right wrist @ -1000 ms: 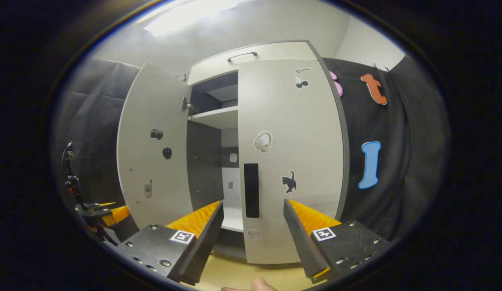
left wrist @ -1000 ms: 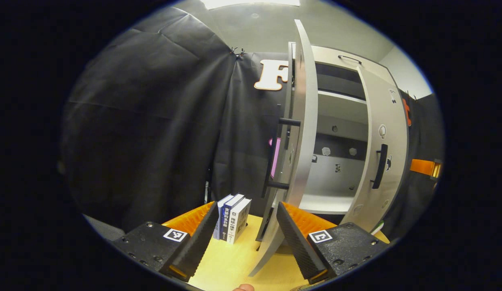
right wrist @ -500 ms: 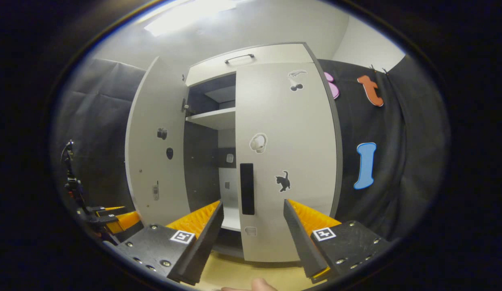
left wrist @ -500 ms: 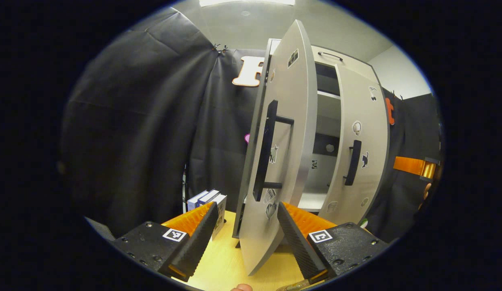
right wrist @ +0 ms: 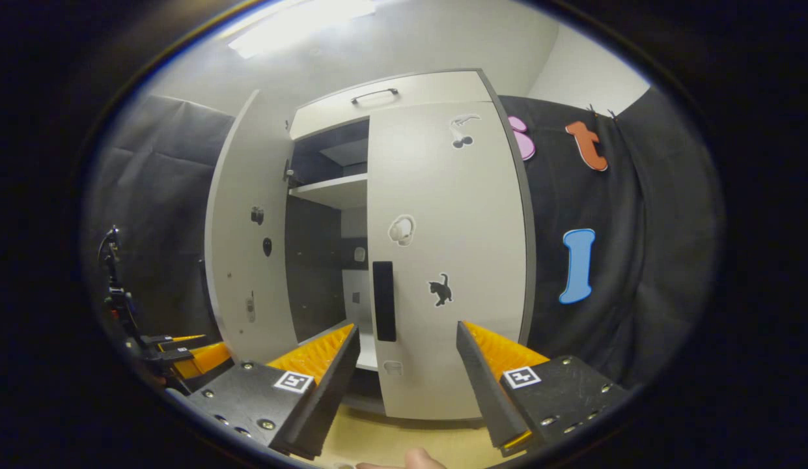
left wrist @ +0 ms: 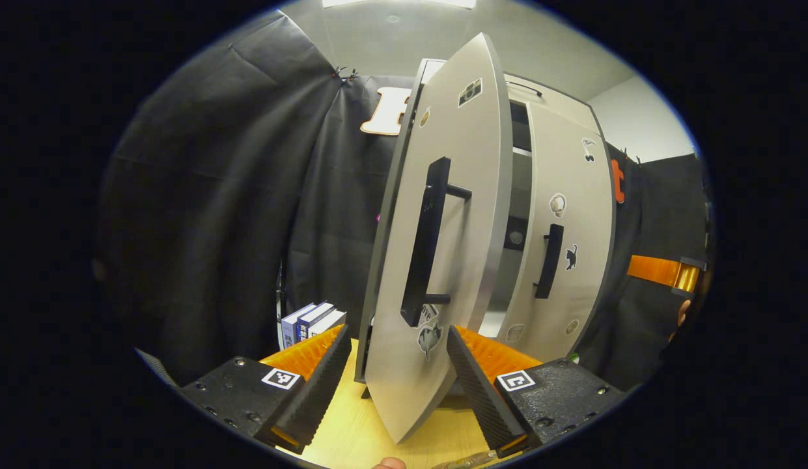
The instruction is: Grasp the bottle in the cabinet with the left hand and place it on the coaster, then close the right door with the right hand and the left door with the left hand.
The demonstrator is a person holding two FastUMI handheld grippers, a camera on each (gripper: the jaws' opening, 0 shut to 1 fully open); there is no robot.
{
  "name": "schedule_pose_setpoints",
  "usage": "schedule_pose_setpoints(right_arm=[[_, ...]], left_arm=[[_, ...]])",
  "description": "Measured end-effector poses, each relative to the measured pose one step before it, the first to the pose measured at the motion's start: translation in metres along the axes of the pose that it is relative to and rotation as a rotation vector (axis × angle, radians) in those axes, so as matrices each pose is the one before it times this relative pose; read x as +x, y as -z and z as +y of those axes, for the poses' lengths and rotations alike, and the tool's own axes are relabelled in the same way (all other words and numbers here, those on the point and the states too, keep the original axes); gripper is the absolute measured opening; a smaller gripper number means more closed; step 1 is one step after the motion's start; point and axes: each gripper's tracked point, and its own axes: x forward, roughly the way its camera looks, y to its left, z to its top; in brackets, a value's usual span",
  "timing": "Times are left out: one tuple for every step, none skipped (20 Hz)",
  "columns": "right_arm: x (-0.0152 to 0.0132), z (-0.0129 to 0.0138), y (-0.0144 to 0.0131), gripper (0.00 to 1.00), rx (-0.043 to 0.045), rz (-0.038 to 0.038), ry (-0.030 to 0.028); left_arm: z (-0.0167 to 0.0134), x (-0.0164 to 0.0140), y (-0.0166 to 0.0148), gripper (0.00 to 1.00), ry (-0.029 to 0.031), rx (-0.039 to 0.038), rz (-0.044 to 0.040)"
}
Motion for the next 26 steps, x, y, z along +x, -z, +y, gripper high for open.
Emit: schedule_pose_setpoints(right_arm=[[0.00044,-0.00081,0.00030,0.90,-0.00110,0.00143,0.00100],[0.00005,-0.00015,0.00070,0.90,-0.00061,0.00214,0.00052],[0.00005,0.00014,0.00022,0.86,-0.00029,0.00103,0.00012],[0.00065,-0.00056,-0.00036,0.90,-0.00086,-0.00007,-0.00017],[0.00086,-0.00078,-0.00030,0.90,-0.00123,-0.00014,-0.00002],[0.00061,-0.00026,0.00028,0.90,-0.00138,0.00051,-0.00097],[0.00017,0.00012,0.00010,0.90,-0.00123,0.00044,-0.00047],[-0.00023,-0.00083,0.00082,0.86,-0.00136,0.00113,0.00086],[-0.00007,-0.00084,0.00060,0.90,-0.00117,0.00103,0.00133],[0.00017,-0.00098,0.00065,0.90,-0.00097,0.00040,0.00237],[0.00038,-0.00173,-0.00009,0.90,-0.00178,0.00001,0.00398],[-0.00024,-0.00240,0.00041,0.90,-0.00337,0.00063,0.00475],[-0.00019,-0.00227,-0.00012,0.90,-0.00436,-0.00064,0.00489],[-0.00012,-0.00131,-0.00024,0.90,-0.00419,-0.00061,0.00561],[-0.00010,-0.00264,-0.00010,0.90,-0.00259,-0.00081,0.00432],[0.00024,-0.00216,-0.00027,0.90,-0.00105,-0.00028,0.00491],[-0.00028,-0.00189,0.00039,0.90,0.00029,0.00026,0.00410],[-0.00085,-0.00071,0.00148,0.91,0.00057,0.00038,0.00427],[0.00053,-0.00212,-0.00038,0.90,0.00127,-0.00067,0.00418],[-0.00003,-0.00090,0.00034,0.90,0.00128,0.00035,0.00310],[-0.00034,-0.00039,-0.00016,0.90,0.00072,0.00061,0.00218],[-0.00029,-0.00029,-0.00031,0.90,-0.00039,-0.00022,0.00224],[-0.00018,-0.00063,-0.00053,0.91,-0.00086,-0.00125,0.00232],[-0.00011,-0.00027,0.00011,0.90,-0.00004,-0.00085,0.00199],[-0.00060,-0.00071,0.00027,0.90,0.00064,-0.00029,0.00157],[-0.00022,-0.00065,0.00003,0.90,0.00066,0.00039,0.00128]], left_arm=[[-0.00279,0.00103,0.00083,0.94,0.00463,-0.00390,0.00100],[-0.00261,0.00116,0.00007,0.94,0.00530,-0.00391,0.00070],[-0.00246,0.00099,0.00114,0.94,0.00502,-0.00246,0.00169],[-0.00319,0.00133,0.00028,0.94,0.00644,0.00249,0.00117],[-0.00355,0.00209,0.00072,0.94,0.00715,0.00323,0.00092],[-0.00328,0.00252,0.00030,0.94,0.00846,0.00216,0.00288],[-0.00404,0.00236,0.00168,0.94,0.00925,0.00048,0.00284],[-0.00369,0.00209,0.00052,0.94,0.00939,-0.00021,0.00288],[-0.00325,0.00416,0.00157,0.94,0.00645,0.00023,0.00441],[-0.00316,0.00260,0.00225,0.94,0.00469,-0.00086,0.00821],[-0.00354,0.00289,0.00228,0.94,0.00571,0.00018,0.00699],[-0.00316,0.00226,0.00129,0.94,0.00712,0.00055,0.00326],[-0.00296,0.00349,-0.00021,0.94,0.00579,0.00017,-0.00088],[-0.00277,0.00310,-0.00075,0.94,0.00624,-0.00121,0.00061],[-0.00234,0.00208,0.00085,0.94,0.00563,-0.00116,0.00077],[-0.00158,0.00269,-0.00087,0.94,0.00506,-0.00161,-0.00076],[-0.00204,0.00269,-0.00054,0.94,0.00398,-0.00057,-0.00229],[-0.00175,0.00198,-0.00117,0.94,0.00431,-0.00084,-0.00164],[-0.00175,0.00148,-0.00102,0.94,0.00342,-0.00039,-0.00008],[-0.00158,0.00195,-0.00020,0.94,0.00341,0.00036,-0.00087],[-0.00138,0.00165,-0.00084,0.94,0.00187,0.00125,0.00007],[-0.00091,0.00180,0.00041,0.94,0.00264,0.00131,0.00110],[-0.00184,0.00066,0.00034,0.94,0.00358,0.00172,0.00152],[-0.00165,0.00171,0.00029,0.94,0.00232,0.00149,0.00049],[-0.00117,0.00044,-0.00058,0.94,0.00217,0.00164,0.00037],[-0.00129,0.00039,0.00062,0.94,0.00221,0.00033,0.00144]])
